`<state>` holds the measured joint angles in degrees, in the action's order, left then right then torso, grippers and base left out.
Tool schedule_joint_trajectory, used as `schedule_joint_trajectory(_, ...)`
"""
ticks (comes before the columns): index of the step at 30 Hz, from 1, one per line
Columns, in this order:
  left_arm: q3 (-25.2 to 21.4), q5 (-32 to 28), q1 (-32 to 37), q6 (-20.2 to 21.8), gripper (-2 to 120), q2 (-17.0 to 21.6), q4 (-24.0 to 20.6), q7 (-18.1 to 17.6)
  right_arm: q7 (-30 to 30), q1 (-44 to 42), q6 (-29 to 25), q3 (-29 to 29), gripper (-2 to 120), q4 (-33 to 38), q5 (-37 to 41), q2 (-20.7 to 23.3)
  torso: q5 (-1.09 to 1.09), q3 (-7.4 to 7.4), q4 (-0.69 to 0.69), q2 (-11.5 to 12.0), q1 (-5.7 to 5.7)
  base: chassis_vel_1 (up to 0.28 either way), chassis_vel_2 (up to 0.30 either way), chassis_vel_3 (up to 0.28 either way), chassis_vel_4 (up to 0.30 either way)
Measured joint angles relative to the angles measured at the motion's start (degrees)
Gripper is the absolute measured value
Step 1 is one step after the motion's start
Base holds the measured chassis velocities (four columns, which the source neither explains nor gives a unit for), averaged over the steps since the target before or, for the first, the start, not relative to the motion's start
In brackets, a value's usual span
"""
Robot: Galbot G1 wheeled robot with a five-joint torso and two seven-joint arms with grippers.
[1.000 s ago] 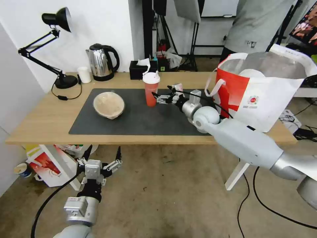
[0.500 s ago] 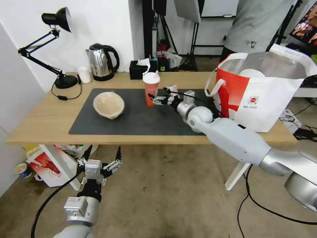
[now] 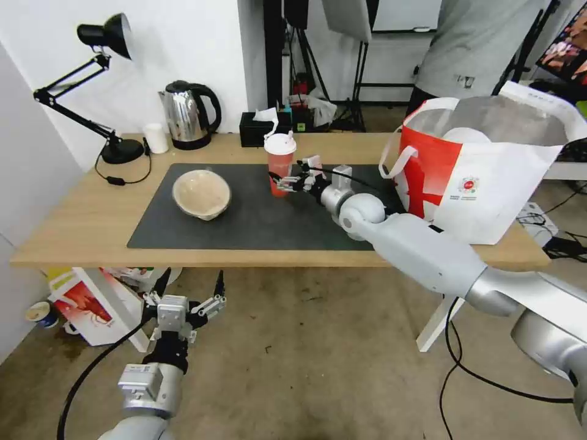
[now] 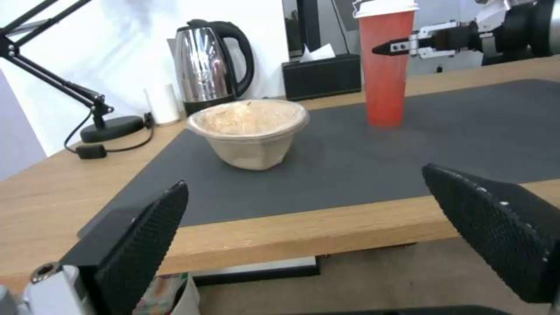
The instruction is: Pick up the trash from the table and place it into the takeout bag.
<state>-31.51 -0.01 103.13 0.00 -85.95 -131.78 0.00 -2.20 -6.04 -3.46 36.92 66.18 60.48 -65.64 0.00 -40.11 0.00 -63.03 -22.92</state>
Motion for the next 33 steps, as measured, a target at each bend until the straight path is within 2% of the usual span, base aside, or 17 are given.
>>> schedule_joint_trajectory(33,0.0,0.0,0.0,0.0,100,0.0,0.0,0.0,-2.1,-0.5,-2.8,-2.6,100,-8.6,-3.1,-5.4,0.00,0.00,-0.01,0.0,0.00,0.000,0.000,0.000,0.000)
